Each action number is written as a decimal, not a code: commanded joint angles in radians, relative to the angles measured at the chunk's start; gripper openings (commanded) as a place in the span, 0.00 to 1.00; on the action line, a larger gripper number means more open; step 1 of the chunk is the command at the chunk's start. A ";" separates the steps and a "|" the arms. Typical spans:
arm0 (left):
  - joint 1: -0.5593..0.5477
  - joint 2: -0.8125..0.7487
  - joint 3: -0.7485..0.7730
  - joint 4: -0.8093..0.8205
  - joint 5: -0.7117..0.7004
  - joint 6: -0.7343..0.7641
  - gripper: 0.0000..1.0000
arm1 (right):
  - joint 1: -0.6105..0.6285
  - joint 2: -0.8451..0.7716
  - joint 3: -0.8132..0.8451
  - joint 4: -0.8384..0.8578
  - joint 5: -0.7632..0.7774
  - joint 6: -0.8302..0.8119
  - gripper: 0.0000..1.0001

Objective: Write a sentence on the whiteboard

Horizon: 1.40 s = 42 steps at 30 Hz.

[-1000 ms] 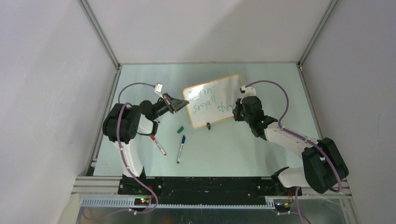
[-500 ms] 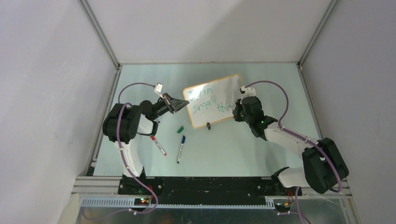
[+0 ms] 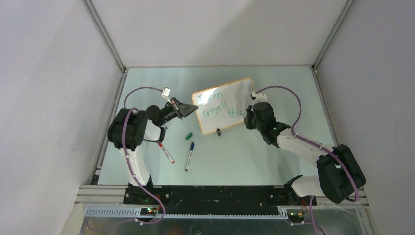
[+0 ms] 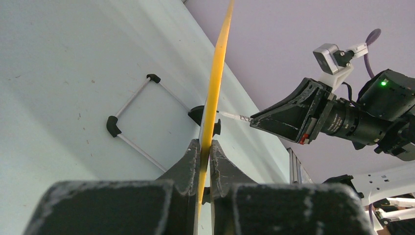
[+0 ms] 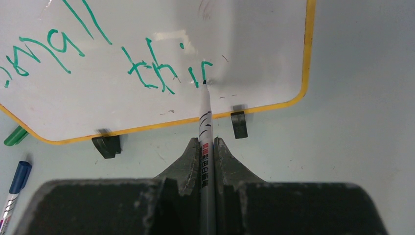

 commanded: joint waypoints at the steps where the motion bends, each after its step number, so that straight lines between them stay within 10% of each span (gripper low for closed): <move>1: -0.006 -0.043 -0.004 0.048 0.022 0.004 0.00 | 0.003 -0.015 -0.007 0.022 0.021 0.003 0.00; 42: -0.005 -0.040 -0.001 0.048 0.022 0.003 0.00 | -0.042 -0.007 0.065 0.031 0.011 0.008 0.00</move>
